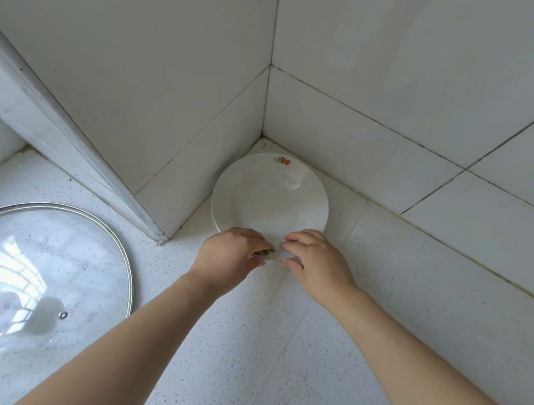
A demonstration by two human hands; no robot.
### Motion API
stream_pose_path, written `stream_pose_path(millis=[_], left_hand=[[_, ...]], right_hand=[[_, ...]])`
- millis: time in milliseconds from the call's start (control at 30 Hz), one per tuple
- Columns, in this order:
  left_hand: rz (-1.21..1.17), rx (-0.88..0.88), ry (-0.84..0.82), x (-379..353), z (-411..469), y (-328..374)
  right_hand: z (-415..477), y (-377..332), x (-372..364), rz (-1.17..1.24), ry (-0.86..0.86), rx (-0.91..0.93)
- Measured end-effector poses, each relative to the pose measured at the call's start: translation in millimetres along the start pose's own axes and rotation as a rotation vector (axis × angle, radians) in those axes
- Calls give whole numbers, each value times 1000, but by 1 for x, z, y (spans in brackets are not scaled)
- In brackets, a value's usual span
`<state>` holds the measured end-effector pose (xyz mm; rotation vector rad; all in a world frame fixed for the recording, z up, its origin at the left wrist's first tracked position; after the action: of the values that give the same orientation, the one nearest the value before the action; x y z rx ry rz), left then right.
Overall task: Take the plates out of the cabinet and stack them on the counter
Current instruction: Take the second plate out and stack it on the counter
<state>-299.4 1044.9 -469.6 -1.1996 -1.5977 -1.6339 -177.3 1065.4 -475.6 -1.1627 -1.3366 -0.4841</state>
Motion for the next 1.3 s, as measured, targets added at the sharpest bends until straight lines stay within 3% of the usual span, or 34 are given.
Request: stream_pose_path(millis=[367, 733, 1000, 1300], left_hand=[[-100, 53, 73, 25, -28, 13], [-179, 34, 64, 50, -124, 87], [-147, -203, -48, 23, -172, 193], [-88, -541, -258, -47, -241, 358]], right_hand=[[-50, -13, 39, 103, 99, -120], [-211, -34, 61, 276, 282, -343], [-338, -21, 77, 329, 439, -488], [-539, 4, 68, 435, 683, -791]])
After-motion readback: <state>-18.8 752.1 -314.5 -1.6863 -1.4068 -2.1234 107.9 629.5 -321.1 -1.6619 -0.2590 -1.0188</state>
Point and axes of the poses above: each hand's wrist, its own z-axis towards the middle knuckle, its own x-axis out of the back of the hand, y = z × x, the point moved 8 cm from there along z, towards the middle knuckle, and after that the axes turned 3 degrees about -z, right-handed, at the moved point
